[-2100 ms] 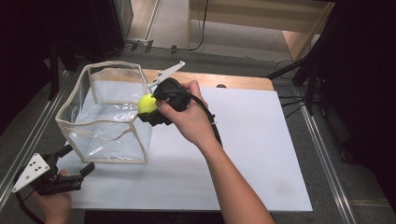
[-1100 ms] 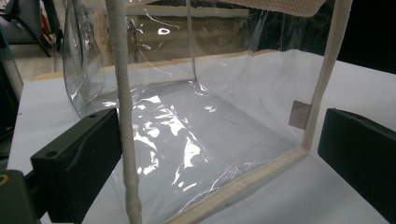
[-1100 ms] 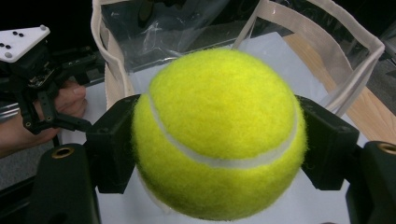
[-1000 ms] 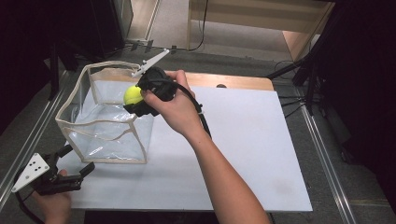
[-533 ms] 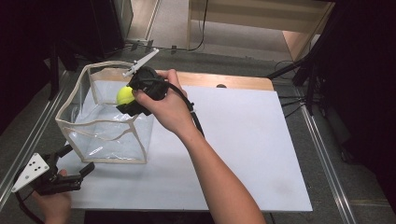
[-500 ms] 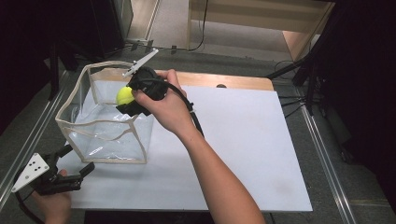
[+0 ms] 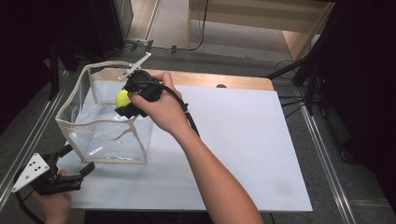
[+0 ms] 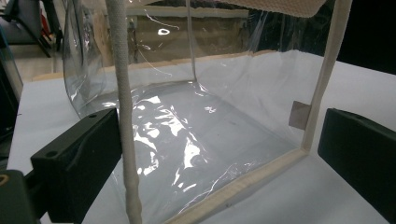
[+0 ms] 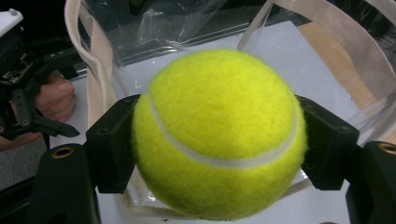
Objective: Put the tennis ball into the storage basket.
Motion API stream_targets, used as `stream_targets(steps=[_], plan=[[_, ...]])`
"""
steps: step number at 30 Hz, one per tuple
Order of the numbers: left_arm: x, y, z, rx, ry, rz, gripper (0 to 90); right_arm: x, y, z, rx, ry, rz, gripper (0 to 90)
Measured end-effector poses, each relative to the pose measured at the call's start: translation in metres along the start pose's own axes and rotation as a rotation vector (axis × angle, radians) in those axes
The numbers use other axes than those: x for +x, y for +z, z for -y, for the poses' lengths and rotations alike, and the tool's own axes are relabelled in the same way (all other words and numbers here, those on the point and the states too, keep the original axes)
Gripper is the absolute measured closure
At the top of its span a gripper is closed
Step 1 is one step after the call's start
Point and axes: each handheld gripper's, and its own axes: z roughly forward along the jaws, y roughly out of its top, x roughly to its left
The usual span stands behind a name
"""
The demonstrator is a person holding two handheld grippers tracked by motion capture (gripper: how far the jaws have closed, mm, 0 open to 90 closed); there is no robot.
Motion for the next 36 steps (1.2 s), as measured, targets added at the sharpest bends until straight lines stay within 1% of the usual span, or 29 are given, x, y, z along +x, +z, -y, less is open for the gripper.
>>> stream_targets(steps=[5, 6, 9, 10, 11, 12, 14, 15, 17, 18, 19, 20, 21, 22, 23, 24, 28, 29, 31, 32, 33, 36], plan=[[0.0, 0.0, 0.0, 0.0, 0.0, 0.001, 0.1, -0.001, 0.007, 0.001, 0.033, -0.01, 0.0, 23.1], [0.0, 0.0, 0.0, 0.0, 0.0, 0.002, 0.1, -0.001, 0.008, 0.002, 0.043, -0.003, -0.004, 23.0], [0.0, 0.0, 0.0, 0.0, 0.001, 0.002, 0.1, -0.002, 0.009, 0.003, 0.061, -0.006, -0.013, 22.6], [0.001, 0.0, 0.0, 0.0, 0.001, 0.002, 0.1, -0.002, 0.009, 0.003, 0.063, -0.009, -0.012, 21.9], [0.0, 0.0, 0.0, 0.0, -0.002, 0.002, 0.1, -0.001, 0.008, 0.004, 0.062, -0.013, 0.0, 20.7], [0.0, 0.0, 0.0, 0.0, -0.001, 0.001, 0.1, 0.0, 0.006, 0.004, 0.054, -0.021, 0.006, 16.9], [0.0, 0.0, 0.0, 0.002, -0.002, 0.001, 0.1, 0.0, 0.001, 0.005, 0.022, -0.017, -0.014, 9.9], [0.0, 0.0, 0.0, 0.001, 0.0, 0.001, 0.1, 0.0, -0.002, 0.006, -0.003, -0.02, -0.007, 9.8], [0.0, 0.0, 0.0, 0.002, -0.001, 0.001, 0.1, 0.0, -0.007, 0.007, -0.026, -0.017, 0.004, 8.3], [0.0, 0.0, 0.0, 0.001, 0.002, -0.002, 0.1, 0.001, -0.011, 0.009, -0.036, -0.008, 0.007, 5.5], [0.0, 0.0, 0.0, 0.001, 0.002, -0.002, 0.1, 0.001, -0.011, 0.009, -0.036, -0.008, 0.007, 5.5], [0.0, 0.0, 0.0, 0.001, -0.003, -0.001, 0.1, 0.003, -0.016, 0.012, -0.05, -0.006, 0.007, 0.0], [0.0, 0.0, 0.0, 0.009, 0.005, -0.003, 0.1, 0.003, -0.018, 0.014, -0.052, -0.006, 0.016, 0.0], [0.0, 0.0, 0.0, 0.008, 0.004, -0.002, 0.1, 0.004, -0.02, 0.016, -0.06, -0.008, 0.021, 0.0], [0.0, 0.0, 0.0, 0.009, 0.01, -0.003, 0.1, 0.005, -0.021, 0.018, -0.062, -0.001, 0.025, 0.0], [0.0, 0.0, 0.0, 0.009, 0.011, -0.001, 0.1, 0.006, -0.023, 0.02, -0.063, -0.006, 0.022, 0.0], [0.0, 0.0, 0.0, 0.011, 0.008, -0.003, 0.1, 0.008, -0.026, 0.028, -0.077, -0.007, 0.034, 0.0], [0.0, 0.0, 0.0, 0.005, 0.001, -0.002, 0.1, 0.009, -0.028, 0.031, -0.077, 0.007, 0.042, 0.0], [0.0, 0.0, 0.0, 0.007, 0.005, -0.001, 0.1, 0.01, -0.028, 0.033, -0.082, 0.006, 0.042, 0.0], [0.0, 0.0, 0.0, 0.003, -0.001, 0.0, 0.1, 0.01, -0.028, 0.035, -0.085, 0.005, 0.036, 0.0], [0.0, 0.0, 0.0, 0.005, 0.005, 0.0, 0.1, 0.011, -0.029, 0.039, -0.085, 0.009, 0.044, 0.0], [0.0, 0.0, 0.0, 0.006, 0.005, 0.0, 0.1, 0.013, -0.028, 0.045, -0.088, 0.01, 0.045, 0.0]])
